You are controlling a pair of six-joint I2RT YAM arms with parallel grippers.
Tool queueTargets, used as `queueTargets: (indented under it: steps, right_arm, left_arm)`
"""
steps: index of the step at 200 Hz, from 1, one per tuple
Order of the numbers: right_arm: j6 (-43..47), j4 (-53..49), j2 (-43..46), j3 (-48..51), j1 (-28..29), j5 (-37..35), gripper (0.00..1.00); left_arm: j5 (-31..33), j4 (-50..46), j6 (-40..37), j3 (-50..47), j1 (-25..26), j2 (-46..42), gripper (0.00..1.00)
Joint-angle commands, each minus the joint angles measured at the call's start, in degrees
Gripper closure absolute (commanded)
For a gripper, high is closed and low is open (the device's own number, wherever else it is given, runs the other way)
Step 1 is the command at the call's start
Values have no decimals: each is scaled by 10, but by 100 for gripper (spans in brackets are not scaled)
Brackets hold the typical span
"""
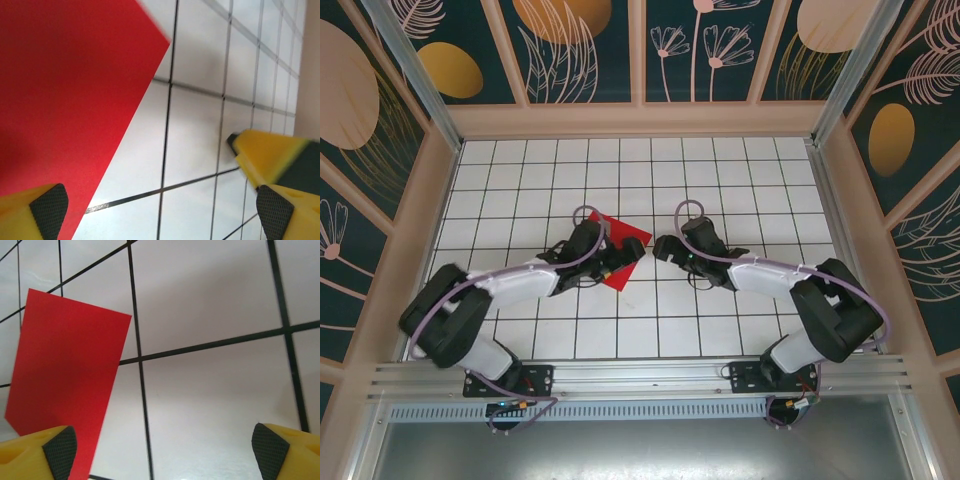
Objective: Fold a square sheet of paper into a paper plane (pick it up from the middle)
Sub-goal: Move the square sheet of paper to the center of the table.
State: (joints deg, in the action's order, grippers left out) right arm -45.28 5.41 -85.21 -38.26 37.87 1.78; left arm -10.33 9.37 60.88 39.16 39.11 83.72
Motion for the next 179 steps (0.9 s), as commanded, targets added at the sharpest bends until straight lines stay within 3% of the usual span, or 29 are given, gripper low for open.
queueTargets:
  steps: [1, 26, 64, 110, 179]
  right_arm:
    - [-22, 12, -14, -40, 6, 48, 13]
    - [-37, 14, -64, -97, 34, 59, 21]
    - [-43, 6, -176, -210, 87, 76, 31]
    - [-42, -39, -277, -317, 132, 96, 37]
    - [18, -133, -275, -260, 134, 95, 39]
  left_arm:
    - [158, -92, -25, 27, -1, -118, 1]
    - [260, -188, -44, 11, -25, -207, 1]
    - [267, -242, -55, -39, -107, -298, 1]
    - [281, -267, -45, -71, -119, -349, 1]
    - [278, -271, -69, -80, -120, -361, 1]
